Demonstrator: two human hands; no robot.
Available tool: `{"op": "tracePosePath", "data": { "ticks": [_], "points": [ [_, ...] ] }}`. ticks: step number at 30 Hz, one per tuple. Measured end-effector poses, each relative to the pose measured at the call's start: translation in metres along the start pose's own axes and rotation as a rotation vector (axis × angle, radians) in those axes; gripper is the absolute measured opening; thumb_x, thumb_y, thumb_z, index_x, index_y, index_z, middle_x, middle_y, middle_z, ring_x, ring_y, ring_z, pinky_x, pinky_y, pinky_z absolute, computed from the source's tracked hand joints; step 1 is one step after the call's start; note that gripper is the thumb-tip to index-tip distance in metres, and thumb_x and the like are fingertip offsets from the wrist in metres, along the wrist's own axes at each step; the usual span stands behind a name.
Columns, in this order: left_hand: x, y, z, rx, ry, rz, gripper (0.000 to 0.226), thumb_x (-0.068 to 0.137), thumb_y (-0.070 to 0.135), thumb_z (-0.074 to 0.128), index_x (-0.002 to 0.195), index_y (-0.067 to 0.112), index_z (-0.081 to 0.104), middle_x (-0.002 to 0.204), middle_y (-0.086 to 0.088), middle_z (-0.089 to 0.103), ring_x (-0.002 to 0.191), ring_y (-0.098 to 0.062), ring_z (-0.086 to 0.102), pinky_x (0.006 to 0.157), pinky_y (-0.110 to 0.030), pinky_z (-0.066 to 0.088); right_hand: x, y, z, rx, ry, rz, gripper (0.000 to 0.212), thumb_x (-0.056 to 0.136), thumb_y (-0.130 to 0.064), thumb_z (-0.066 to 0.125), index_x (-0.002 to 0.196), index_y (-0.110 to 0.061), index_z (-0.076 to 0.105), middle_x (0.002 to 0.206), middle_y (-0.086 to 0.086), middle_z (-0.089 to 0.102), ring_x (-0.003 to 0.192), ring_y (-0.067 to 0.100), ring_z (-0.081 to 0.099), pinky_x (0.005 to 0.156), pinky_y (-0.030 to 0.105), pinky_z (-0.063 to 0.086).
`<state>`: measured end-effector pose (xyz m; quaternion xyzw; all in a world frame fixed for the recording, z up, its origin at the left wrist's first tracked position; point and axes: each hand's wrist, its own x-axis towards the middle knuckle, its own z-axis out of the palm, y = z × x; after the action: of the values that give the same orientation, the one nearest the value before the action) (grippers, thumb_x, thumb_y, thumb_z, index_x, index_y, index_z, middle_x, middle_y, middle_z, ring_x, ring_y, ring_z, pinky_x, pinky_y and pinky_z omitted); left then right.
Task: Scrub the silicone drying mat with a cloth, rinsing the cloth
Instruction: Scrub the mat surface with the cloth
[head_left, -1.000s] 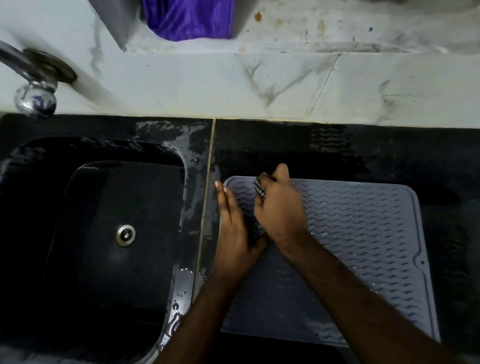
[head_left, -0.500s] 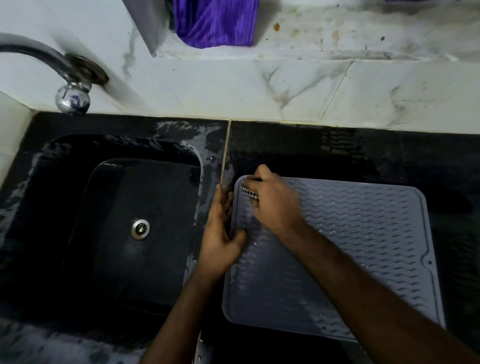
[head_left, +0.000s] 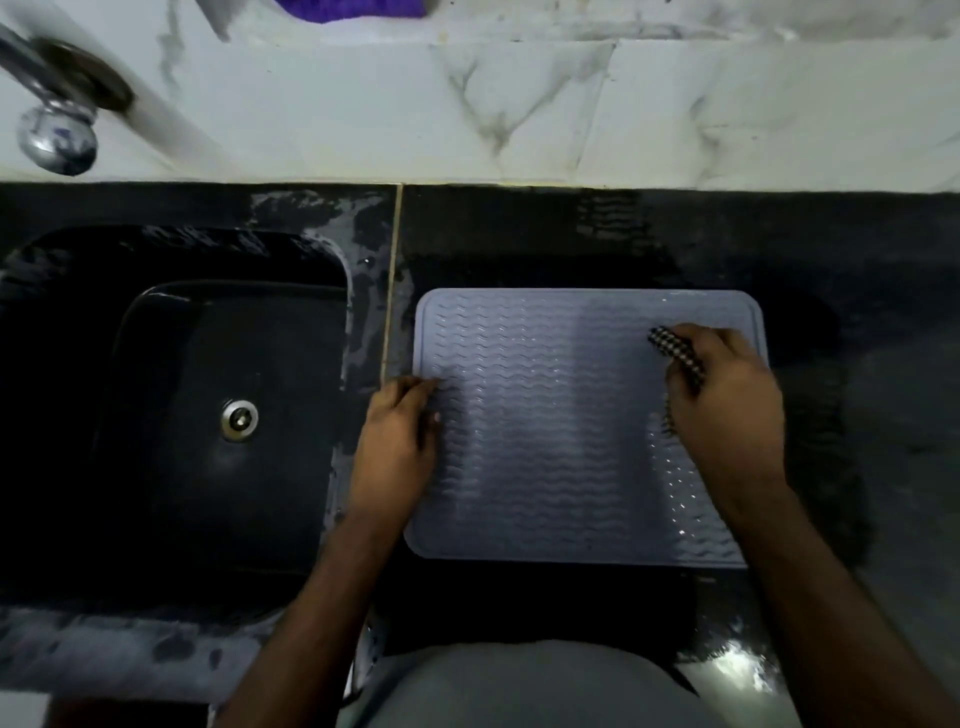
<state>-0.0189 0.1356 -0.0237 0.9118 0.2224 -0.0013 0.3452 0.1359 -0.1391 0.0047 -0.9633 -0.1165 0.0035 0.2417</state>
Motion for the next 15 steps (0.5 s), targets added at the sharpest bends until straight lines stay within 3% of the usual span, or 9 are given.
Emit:
{"op": "tracePosePath", "data": {
  "ticks": [5,10,13,15],
  "points": [
    [0.000,0.004,0.000,0.059,0.003,0.002,0.042,0.090,-0.009,0.059,0.130,0.003,0.066,0.130,-0.011,0.061,0.122,-0.029,0.057,0.107,-0.040,0.047,-0.003,0.027,-0.002,-0.195,-0.060,0.136,0.029,0.095,-0.017,0.057,0.122,-0.011,0.066,0.116,0.021,0.047,0.086,0.044,0.057,0.075,0.051,0.055],
    [0.002,0.006,-0.007,0.014,0.044,-0.014,0.043,0.082,-0.017,0.065,0.119,0.002,0.072,0.119,-0.009,0.067,0.109,-0.024,0.065,0.103,-0.024,0.046,-0.009,0.001,0.017,-0.214,-0.129,0.110,0.028,0.094,-0.019,0.059,0.116,-0.001,0.059,0.126,0.025,0.047,0.080,0.038,0.060,0.071,0.040,0.053],
    [-0.002,0.011,-0.002,-0.017,0.075,-0.081,0.041,0.088,-0.012,0.059,0.125,0.003,0.067,0.128,-0.007,0.055,0.112,-0.021,0.058,0.106,-0.026,0.045,-0.022,-0.020,0.031,-0.229,-0.216,0.048,0.042,0.092,-0.019,0.060,0.128,0.000,0.048,0.135,0.027,0.041,0.085,0.042,0.061,0.066,0.043,0.053],
    [-0.006,0.012,0.002,-0.009,0.125,-0.178,0.037,0.092,-0.002,0.061,0.128,0.004,0.062,0.128,-0.011,0.048,0.111,-0.026,0.055,0.105,-0.030,0.044,-0.031,-0.030,0.035,-0.235,-0.218,-0.009,0.040,0.090,-0.017,0.062,0.124,-0.001,0.049,0.130,0.026,0.044,0.078,0.041,0.062,0.061,0.043,0.053]
  ]
}}
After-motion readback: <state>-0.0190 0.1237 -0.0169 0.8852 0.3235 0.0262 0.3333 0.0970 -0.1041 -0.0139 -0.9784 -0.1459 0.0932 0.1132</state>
